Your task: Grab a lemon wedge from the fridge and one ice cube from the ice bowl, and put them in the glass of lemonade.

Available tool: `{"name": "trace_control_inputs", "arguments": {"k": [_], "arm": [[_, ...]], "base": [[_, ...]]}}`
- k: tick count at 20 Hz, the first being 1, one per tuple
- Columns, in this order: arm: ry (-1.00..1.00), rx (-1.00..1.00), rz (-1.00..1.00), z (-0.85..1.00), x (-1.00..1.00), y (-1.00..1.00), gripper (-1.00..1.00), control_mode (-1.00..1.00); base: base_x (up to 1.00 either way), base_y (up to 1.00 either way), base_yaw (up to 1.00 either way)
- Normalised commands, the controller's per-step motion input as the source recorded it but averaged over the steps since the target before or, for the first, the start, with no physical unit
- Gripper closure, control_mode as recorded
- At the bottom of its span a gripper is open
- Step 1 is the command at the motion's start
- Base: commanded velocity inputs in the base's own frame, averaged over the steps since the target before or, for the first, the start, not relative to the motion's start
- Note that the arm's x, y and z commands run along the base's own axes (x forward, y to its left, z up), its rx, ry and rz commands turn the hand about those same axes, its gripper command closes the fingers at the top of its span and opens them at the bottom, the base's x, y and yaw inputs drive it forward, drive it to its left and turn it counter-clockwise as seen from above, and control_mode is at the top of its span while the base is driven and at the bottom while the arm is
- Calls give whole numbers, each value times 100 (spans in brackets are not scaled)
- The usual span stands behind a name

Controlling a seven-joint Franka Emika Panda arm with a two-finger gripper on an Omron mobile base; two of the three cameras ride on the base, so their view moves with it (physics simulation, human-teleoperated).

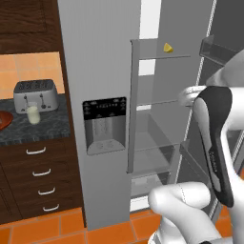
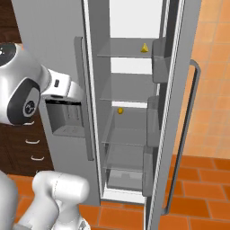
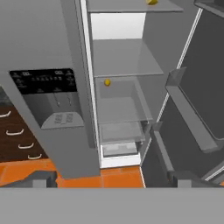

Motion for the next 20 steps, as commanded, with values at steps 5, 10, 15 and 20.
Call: {"name": "trace_control_inputs", "arguments": {"k": [5, 10, 15, 20], "arm": [[-15, 8, 0, 25, -79, 0, -100, -100], [-4, 2, 0, 9, -27, 0, -100, -100], [2, -1, -2, 28, -2, -1, -100, -100], [0, 0, -2, 0, -16, -5, -100, -100]], "base": [[0, 0, 0], [0, 0, 0], [0, 0, 0], [0, 0, 0]]}}
